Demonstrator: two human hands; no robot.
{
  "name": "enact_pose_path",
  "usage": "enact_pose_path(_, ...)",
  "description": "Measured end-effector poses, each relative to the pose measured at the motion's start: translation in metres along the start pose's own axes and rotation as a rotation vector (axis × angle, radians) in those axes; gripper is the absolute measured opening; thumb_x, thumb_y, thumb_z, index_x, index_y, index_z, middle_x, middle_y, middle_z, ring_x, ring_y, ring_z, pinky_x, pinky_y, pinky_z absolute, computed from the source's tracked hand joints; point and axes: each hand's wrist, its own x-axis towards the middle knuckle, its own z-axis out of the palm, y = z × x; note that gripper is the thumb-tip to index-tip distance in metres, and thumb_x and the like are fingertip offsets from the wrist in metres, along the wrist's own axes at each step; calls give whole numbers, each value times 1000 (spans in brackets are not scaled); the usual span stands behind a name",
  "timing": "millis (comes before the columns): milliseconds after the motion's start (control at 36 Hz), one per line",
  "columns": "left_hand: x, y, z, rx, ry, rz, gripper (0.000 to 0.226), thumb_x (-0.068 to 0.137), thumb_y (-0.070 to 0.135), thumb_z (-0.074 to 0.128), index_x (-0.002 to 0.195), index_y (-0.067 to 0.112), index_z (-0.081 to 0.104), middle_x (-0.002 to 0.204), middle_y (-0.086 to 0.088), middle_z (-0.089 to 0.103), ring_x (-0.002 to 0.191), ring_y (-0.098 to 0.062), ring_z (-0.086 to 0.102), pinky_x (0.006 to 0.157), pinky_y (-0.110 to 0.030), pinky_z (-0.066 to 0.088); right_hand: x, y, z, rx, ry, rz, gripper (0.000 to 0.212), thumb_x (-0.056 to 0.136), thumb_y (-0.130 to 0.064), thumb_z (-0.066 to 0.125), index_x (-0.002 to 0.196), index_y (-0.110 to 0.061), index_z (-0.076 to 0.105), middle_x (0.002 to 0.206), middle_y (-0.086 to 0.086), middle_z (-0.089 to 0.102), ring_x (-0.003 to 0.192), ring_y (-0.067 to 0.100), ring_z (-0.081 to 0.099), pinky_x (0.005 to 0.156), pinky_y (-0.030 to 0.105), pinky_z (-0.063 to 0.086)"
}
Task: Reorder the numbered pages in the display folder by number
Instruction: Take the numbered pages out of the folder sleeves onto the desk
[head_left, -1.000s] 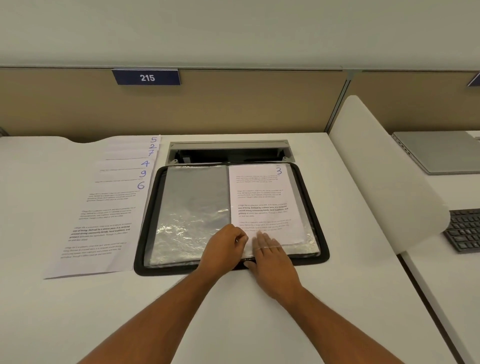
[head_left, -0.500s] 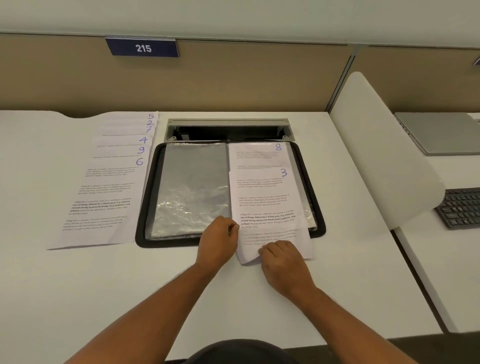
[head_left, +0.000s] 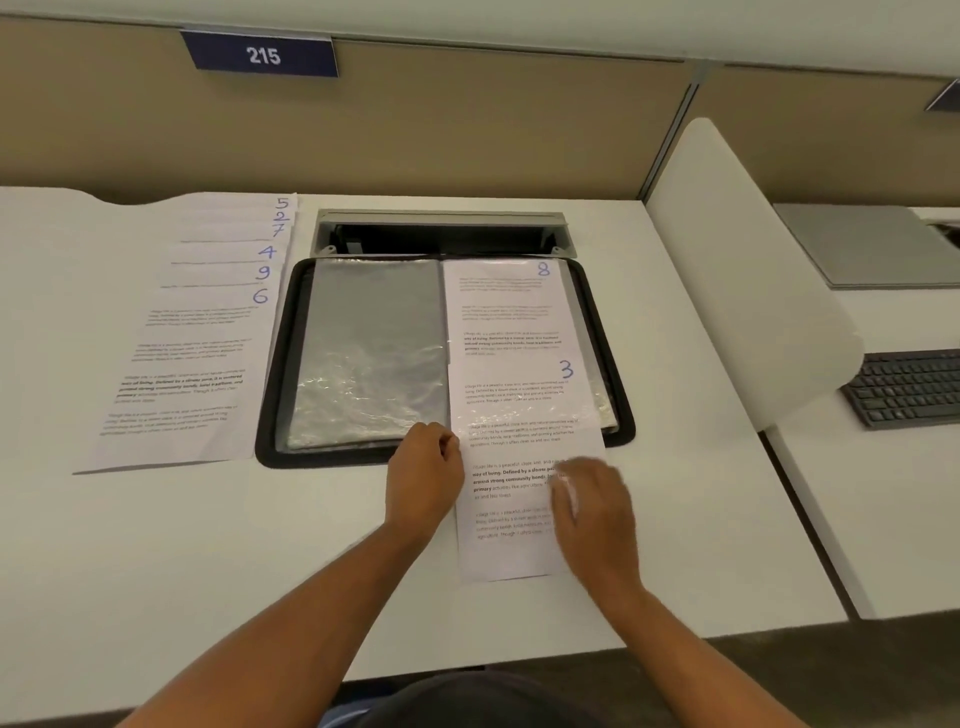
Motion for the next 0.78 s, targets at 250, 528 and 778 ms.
enact_pose_path(250,3,12,2,-40,-99,-103,6,98,21,57,93,17,57,94,0,60,79,-10,57,61,-19,40,77,24,-1,290,-26,885,29,93,-18,65,120,-15,54,106,1,61,90,21,62,82,38,54)
enact_pose_path(528,5,15,-6,-298,-148,-265,13,96,21,63,103,14,55,95,2,65,87,-12,62,65,-22,45,66,18,-9,325,-110,932,15,89,-14,61,104,-15,62,91,0,70,78,17,68,59,29,49)
enact_pose_path(778,-11,7,-12,-649,-436,-478,20,96,15,63,81,2,67,87,-11,77,64,-17,67,56,-27,50,33,11,-23,212,-188,903,12,95,-21,54,104,-17,61,96,-3,69,79,17,67,57,28,47)
